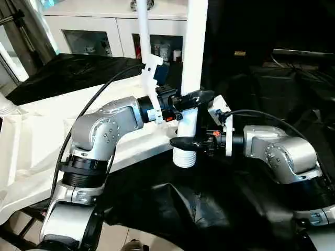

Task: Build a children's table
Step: Insert table leg to table base

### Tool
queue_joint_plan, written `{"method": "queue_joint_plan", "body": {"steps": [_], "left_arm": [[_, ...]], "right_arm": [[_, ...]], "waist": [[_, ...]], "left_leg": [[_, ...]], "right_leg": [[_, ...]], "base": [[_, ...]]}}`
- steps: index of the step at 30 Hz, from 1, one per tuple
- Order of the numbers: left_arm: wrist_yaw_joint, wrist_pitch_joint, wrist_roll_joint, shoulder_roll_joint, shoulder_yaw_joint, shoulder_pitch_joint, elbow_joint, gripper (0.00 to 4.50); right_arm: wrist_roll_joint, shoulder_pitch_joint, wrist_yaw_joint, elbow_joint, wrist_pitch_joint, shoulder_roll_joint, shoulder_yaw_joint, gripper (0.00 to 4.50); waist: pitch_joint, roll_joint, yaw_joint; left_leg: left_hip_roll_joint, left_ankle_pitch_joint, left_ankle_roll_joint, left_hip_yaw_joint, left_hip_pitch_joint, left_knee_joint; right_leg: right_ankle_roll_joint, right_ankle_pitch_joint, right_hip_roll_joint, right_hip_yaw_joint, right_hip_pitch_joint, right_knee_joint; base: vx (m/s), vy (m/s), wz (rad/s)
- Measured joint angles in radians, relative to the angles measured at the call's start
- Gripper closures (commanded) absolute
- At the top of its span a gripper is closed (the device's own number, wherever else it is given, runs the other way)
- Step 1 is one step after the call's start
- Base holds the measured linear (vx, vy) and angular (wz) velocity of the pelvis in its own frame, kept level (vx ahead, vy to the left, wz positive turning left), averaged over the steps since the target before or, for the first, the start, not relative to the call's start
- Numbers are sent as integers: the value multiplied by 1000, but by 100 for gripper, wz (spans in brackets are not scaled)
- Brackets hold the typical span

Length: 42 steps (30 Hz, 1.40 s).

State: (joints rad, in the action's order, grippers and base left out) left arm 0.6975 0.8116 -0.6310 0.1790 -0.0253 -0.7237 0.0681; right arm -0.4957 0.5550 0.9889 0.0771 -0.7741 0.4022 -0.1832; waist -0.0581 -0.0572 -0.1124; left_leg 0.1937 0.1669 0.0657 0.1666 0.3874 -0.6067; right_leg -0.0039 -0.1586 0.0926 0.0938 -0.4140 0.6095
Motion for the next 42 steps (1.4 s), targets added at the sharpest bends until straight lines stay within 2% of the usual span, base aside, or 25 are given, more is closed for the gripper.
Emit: {"method": "queue_joint_plan", "body": {"steps": [4, 5, 8, 10, 12, 39, 42], "left_arm": [[-2, 0, 0, 1, 0, 0, 0, 264], [-2, 0, 0, 2, 0, 0, 0, 264], [0, -1, 0, 4, 0, 0, -1, 264], [1, -1, 0, 4, 0, 0, -1, 264], [2, -1, 0, 4, 0, 0, -1, 264], [19, -6, -3, 5, 0, 0, -6, 264], [20, -6, -3, 5, 0, 0, -7, 264]], "right_arm": [[0, 1, 0, 5, 3, -2, 0, 261], [0, 1, 0, 5, 4, -2, 0, 205], [0, 1, 0, 12, 12, -6, 0, 191], [1, 1, -2, 16, 15, -6, 2, 157], [2, 1, -3, 16, 17, -7, 2, 149], [-8, 2, 0, 19, 10, -19, 2, 146], [-9, 2, 0, 19, 3, -26, 3, 181]], "waist": [[0, 1, 0], [0, 1, 0], [0, 1, 0], [0, 1, 0], [0, 1, 0], [0, 1, 0], [0, 1, 0]], "left_leg": [[0, 0, 0, 0, 0, 0], [0, 0, 0, 0, 0, 0], [0, 0, 0, 0, 0, 0], [0, 0, 0, 0, 0, 0], [0, 0, 0, 0, 0, 0], [0, 0, 0, 0, 0, 0], [0, 0, 0, 0, 0, 0]], "right_leg": [[0, 0, 0, 0, 0, 0], [0, 0, 0, 0, 0, 0], [0, 0, 0, 0, 0, 0], [0, 0, 0, 0, 0, 0], [0, 0, 0, 0, 0, 0], [0, 0, 0, 0, 0, 0], [0, 0, 0, 0, 0, 0]], "base": [[0, 0, 0], [0, 0, 0], [0, 0, 0], [0, 0, 0], [0, 0, 0], [0, 0, 0], [0, 0, 0]]}}
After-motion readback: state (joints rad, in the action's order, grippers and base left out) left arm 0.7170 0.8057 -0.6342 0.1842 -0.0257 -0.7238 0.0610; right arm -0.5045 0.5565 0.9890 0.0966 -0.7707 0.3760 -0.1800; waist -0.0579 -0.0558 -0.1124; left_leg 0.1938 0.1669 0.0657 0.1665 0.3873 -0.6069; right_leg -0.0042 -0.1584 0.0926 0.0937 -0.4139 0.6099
